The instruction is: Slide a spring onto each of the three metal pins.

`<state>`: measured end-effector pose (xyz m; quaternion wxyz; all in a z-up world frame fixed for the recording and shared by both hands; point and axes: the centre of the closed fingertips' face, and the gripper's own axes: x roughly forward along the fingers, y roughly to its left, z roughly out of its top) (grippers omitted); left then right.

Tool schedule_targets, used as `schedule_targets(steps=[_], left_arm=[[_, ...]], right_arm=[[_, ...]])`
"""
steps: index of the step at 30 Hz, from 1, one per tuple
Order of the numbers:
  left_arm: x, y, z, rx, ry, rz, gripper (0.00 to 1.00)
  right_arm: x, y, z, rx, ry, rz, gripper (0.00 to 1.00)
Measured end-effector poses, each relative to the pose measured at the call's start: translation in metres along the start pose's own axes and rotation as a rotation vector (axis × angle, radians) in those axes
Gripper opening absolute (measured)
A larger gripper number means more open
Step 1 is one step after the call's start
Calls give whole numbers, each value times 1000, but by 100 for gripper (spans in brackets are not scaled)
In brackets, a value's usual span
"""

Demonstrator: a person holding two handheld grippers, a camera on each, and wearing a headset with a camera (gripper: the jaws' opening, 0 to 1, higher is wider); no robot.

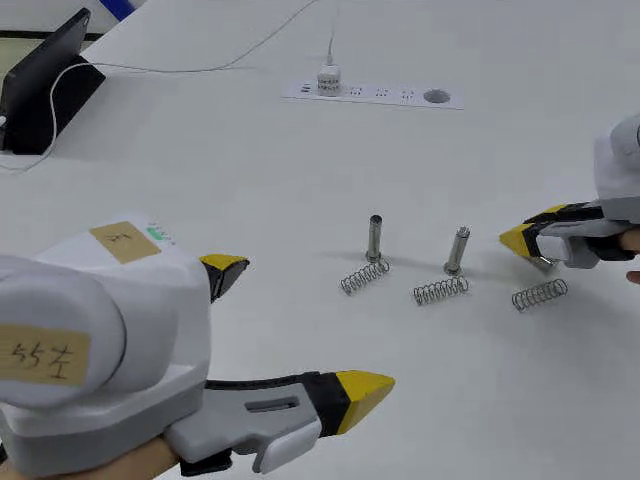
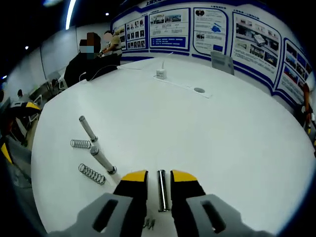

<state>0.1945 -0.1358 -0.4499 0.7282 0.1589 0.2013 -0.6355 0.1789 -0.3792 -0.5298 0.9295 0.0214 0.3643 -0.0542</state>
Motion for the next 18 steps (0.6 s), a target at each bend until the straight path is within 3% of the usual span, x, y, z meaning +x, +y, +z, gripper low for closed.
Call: schedule_targets(steps=[5,18], left_arm=[[0,1,-1,-2,4,2,91],[-1,3,-1,-5,4,9,90]], right_arm=[[6,-5,-5,29,20,-13,15],[8,-5,-9,20,60,-7,9]])
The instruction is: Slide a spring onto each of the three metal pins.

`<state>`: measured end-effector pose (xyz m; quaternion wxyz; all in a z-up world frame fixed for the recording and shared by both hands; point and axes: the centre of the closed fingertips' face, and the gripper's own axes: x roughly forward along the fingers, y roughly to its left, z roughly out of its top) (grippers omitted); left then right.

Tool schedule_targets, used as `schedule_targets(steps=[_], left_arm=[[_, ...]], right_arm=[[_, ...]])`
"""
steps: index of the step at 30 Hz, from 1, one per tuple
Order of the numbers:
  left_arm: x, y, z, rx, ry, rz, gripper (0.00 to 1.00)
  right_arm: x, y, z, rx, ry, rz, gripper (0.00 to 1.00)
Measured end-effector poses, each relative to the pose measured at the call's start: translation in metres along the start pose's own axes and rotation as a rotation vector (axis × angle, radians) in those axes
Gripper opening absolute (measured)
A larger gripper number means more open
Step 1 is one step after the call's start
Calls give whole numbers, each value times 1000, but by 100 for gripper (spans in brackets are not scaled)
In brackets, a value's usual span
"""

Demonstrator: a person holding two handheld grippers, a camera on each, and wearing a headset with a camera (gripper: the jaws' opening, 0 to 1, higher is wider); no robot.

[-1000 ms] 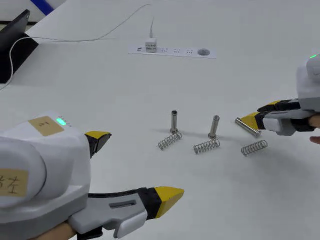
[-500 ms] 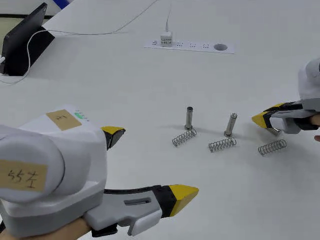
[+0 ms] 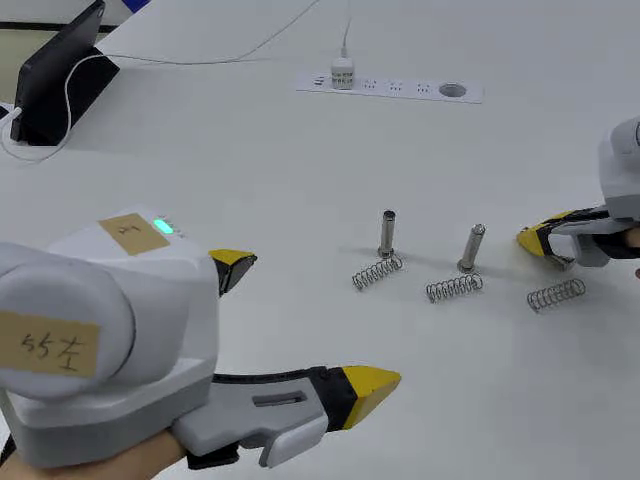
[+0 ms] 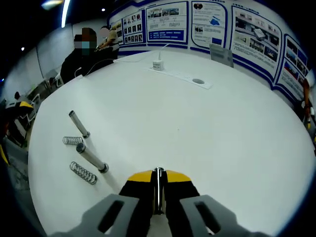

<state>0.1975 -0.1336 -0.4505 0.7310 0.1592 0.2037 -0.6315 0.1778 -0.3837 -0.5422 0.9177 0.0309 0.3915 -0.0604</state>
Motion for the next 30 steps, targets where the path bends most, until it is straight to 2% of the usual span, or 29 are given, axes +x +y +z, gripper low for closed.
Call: schedule_targets(steps=[4,11,21,30], left_arm=[[-3,2,3,-5,-10,3,89],[-6,6,9,-9,-35,14,90],[-8,8,14,-10,-56,25,90],[-8,3,14,-2,-54,16,88]], right_arm=[[-3,0,0,19,18,0,9],[-14,3,5,57,-11,19,8],[-34,5,12,47,-59,10,8],[-48,6,10,28,-66,8,8]])
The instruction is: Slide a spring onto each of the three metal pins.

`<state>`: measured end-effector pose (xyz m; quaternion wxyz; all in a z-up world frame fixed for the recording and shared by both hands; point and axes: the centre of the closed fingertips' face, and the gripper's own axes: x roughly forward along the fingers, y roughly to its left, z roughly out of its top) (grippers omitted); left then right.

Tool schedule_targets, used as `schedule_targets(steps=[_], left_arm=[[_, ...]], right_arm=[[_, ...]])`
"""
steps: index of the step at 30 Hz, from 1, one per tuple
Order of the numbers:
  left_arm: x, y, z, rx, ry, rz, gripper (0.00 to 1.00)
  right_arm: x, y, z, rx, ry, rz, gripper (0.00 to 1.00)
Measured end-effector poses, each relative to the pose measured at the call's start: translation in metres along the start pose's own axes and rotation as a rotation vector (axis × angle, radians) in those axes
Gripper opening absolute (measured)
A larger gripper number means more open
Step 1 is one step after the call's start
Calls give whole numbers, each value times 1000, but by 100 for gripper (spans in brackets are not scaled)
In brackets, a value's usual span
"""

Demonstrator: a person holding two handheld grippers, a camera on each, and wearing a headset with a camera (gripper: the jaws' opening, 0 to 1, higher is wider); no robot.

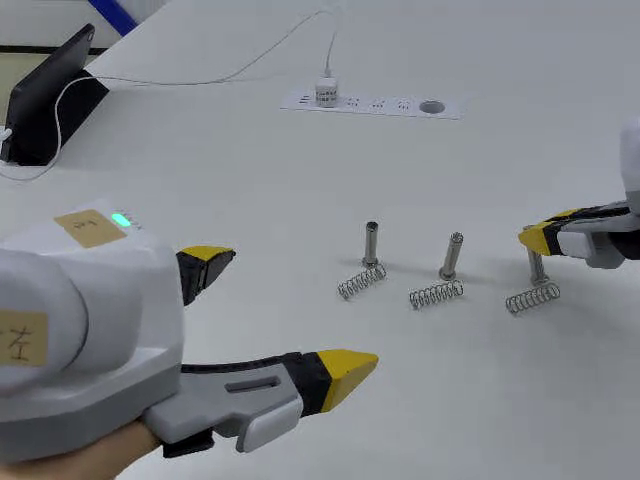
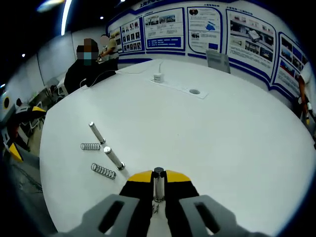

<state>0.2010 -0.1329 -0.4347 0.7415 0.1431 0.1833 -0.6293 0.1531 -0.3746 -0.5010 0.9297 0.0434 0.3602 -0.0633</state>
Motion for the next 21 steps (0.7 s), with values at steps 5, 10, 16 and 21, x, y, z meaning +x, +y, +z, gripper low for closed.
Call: schedule_targets(steps=[5,10,16,21], left_arm=[[1,-2,-1,4,4,-6,87],[3,-5,1,13,3,-14,87],[3,-5,-1,31,13,-9,85],[4,-7,-3,46,27,-10,84]], right_arm=[[-4,1,-2,-16,-1,-7,8],[-9,2,-5,-14,5,-21,8],[-15,3,-10,-13,11,-33,9],[-18,3,-13,11,16,-44,9]])
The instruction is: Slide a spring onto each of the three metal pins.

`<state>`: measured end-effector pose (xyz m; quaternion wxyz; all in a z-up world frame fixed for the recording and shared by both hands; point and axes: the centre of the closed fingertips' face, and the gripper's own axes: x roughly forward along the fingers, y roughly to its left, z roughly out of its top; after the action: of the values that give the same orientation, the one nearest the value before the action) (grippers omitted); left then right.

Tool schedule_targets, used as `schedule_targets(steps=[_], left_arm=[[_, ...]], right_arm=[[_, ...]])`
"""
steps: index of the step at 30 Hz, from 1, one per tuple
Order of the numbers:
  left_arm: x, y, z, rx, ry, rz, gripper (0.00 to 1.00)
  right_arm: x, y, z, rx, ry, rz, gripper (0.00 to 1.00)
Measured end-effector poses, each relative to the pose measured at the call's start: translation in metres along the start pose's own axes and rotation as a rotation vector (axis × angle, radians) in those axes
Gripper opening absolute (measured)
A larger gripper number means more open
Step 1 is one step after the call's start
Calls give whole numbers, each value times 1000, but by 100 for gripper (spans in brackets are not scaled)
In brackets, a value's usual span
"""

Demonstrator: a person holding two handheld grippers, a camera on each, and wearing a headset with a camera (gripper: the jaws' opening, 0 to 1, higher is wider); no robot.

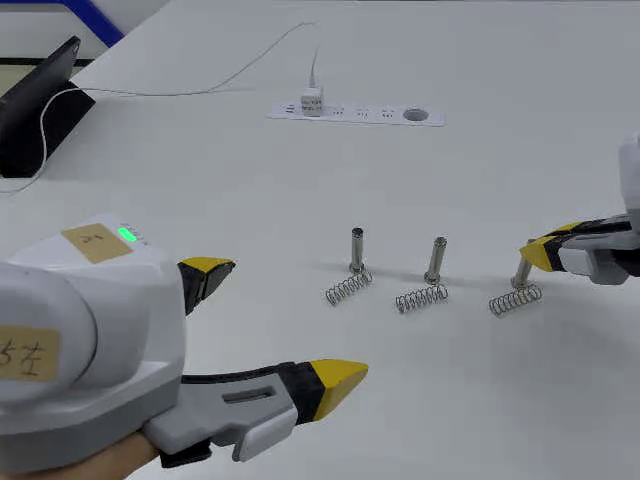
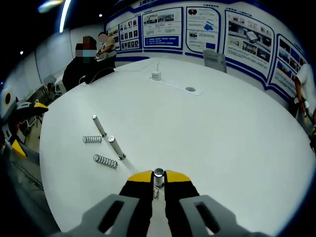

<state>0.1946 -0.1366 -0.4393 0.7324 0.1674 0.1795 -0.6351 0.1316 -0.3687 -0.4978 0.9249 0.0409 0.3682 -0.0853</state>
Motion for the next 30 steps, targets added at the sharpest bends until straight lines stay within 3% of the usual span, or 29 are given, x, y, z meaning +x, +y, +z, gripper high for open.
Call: schedule_targets(steps=[14,20,30], left_arm=[[4,-1,-3,30,19,-1,80],[8,2,-7,36,33,3,78],[23,15,-7,26,45,3,69]], right_arm=[[-4,6,-2,25,-14,11,9],[-7,4,1,56,-48,6,17],[-22,11,14,62,-180,35,35]])
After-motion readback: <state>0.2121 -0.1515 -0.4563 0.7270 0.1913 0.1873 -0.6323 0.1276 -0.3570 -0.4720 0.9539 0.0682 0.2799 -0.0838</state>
